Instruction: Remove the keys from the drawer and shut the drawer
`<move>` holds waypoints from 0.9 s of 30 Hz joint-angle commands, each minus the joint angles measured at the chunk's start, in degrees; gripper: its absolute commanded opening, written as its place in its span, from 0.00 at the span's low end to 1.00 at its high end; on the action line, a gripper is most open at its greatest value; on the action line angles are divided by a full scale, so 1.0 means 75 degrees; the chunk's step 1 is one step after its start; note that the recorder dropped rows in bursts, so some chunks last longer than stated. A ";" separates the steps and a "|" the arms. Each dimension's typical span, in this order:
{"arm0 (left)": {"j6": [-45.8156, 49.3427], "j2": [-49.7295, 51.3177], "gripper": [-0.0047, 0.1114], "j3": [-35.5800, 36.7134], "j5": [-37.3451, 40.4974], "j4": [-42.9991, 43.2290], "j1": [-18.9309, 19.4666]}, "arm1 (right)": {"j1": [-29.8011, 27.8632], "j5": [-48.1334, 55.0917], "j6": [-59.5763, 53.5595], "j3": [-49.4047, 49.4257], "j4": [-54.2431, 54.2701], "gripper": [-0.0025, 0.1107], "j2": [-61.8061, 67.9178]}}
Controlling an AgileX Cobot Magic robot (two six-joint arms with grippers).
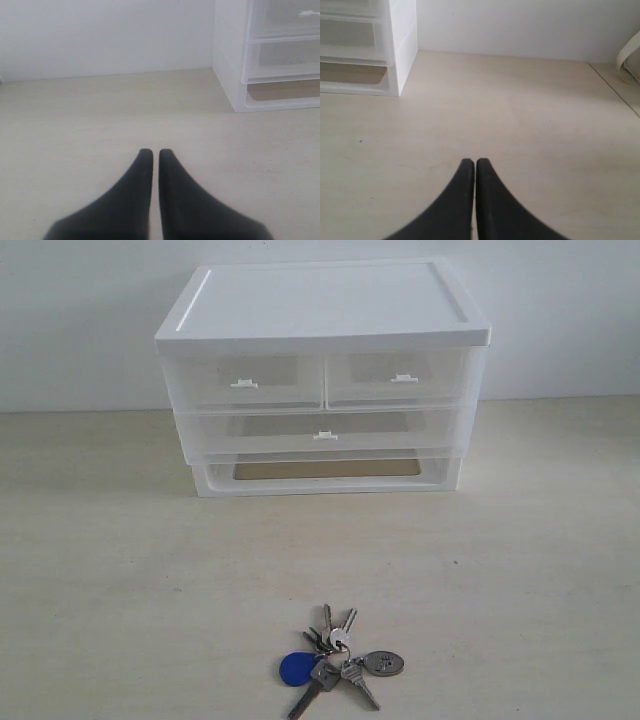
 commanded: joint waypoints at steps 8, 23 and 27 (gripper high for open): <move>-0.0036 -0.0022 0.08 0.0021 0.0025 0.0039 0.0006 | -0.0025 -0.0005 0.0509 -0.0006 0.0077 0.02 -0.0039; -0.0036 -0.0022 0.08 0.0021 0.0025 0.0039 0.0006 | -0.0025 -0.0005 0.0509 -0.0006 0.0077 0.02 -0.0039; -0.0036 -0.0022 0.08 0.0021 0.0025 0.0039 0.0006 | -0.0025 -0.0005 0.0509 -0.0006 0.0077 0.02 -0.0039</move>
